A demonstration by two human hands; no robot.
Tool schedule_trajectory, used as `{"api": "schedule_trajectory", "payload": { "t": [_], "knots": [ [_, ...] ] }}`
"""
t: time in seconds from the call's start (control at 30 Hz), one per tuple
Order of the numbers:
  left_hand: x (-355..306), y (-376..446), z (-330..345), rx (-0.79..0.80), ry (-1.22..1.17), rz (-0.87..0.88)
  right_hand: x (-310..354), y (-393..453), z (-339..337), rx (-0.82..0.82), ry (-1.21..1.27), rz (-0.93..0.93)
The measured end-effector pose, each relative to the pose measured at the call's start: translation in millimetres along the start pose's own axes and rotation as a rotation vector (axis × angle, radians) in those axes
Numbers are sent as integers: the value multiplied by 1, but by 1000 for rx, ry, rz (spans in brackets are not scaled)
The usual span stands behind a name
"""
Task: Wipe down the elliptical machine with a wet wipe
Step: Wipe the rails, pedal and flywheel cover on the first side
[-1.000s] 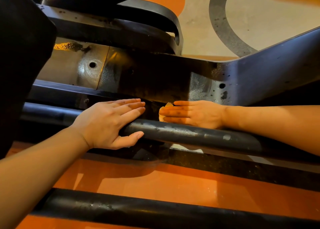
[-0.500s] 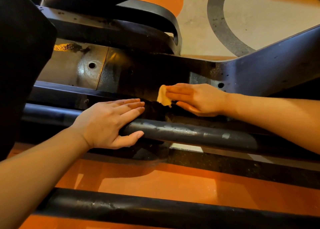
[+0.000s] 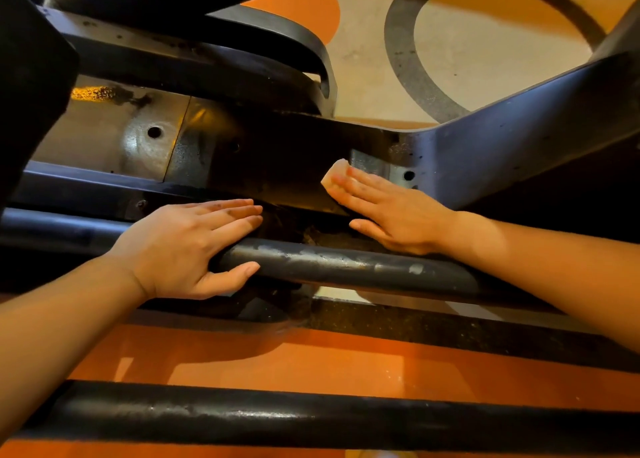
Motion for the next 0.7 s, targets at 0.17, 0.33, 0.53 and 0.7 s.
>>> {"api": "schedule_trajectory", "payload": {
  "t": [0.17,0.33,0.53,0.7],
  "knots": [
    [2,-1,1,-1,-15,-11,-14,-12,3,23,-10,270],
    [2,-1,0,5,-18,-14,-34,-15,0,135,-324,555],
    [3,0,1,14,-12,-15,-76,8,-17,259,-371,627],
    [3,0,1,-8,-15,-10,-34,-16,-16,204,-229,499]
  ]
}}
Point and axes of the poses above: each hand's wrist, its own y-axis towards the middle knuckle, its own z-axis out of the palm, x = y × z, the point moved 4 cm from there along y, towards the middle knuckle, and after that the axes turned 9 degrees about -x, right-handed, at the moved point
